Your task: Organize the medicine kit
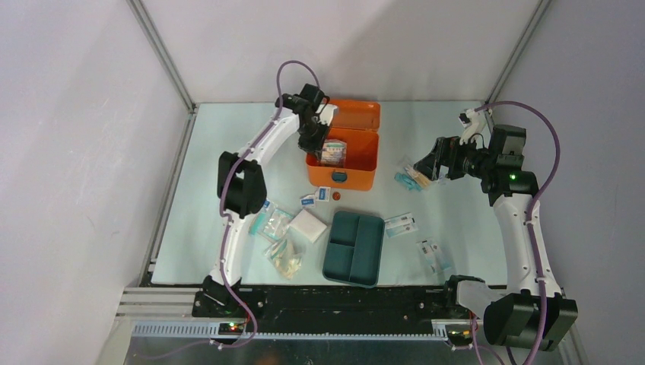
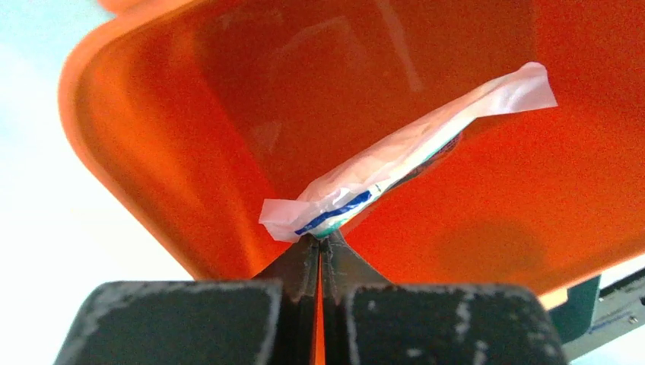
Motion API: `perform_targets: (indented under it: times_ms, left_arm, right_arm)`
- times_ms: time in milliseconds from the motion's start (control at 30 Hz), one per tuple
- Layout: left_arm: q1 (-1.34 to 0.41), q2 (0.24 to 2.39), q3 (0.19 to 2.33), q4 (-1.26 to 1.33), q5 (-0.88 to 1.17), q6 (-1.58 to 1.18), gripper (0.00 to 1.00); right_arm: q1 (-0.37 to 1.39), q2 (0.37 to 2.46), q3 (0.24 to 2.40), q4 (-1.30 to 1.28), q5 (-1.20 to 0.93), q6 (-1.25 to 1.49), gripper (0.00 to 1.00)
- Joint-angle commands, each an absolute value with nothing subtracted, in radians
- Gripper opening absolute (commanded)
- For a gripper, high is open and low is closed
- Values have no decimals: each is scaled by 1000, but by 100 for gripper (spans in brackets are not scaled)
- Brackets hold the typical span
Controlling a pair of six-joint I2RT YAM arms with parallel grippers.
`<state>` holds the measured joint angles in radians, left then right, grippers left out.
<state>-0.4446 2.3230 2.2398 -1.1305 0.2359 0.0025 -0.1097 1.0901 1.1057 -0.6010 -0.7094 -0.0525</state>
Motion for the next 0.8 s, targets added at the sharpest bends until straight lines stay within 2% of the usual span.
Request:
perform_targets:
  times_ms: [0,233,467,600,667,767]
  left_arm:
    - [-468,2244,2257,-1121,104,-19,0]
    - [-498,2261,2284,-1122,-76,-2,0]
    - [-514,2270,2299,-1121,-135,-2,0]
    - [-515,2273,2316,-1119,-149,-2,14]
    - [-517,2273,2323,-1117,-157,-3,24]
    - [-518,2271,2333,-1116,-162,-4,31]
  right_arm:
    - [-107,1084,1125,-572,-727,-45,100]
    - [-106,1083,1117,-569,-727,-49,100]
    - [-102,1093,1118,-559,-730,-44,100]
    - [-100,1094,1118,-558,-727,-43,100]
    - [-100,1095,1117,-559,-725,-43,100]
    - [-100,1091,1118,-563,-721,-47,100]
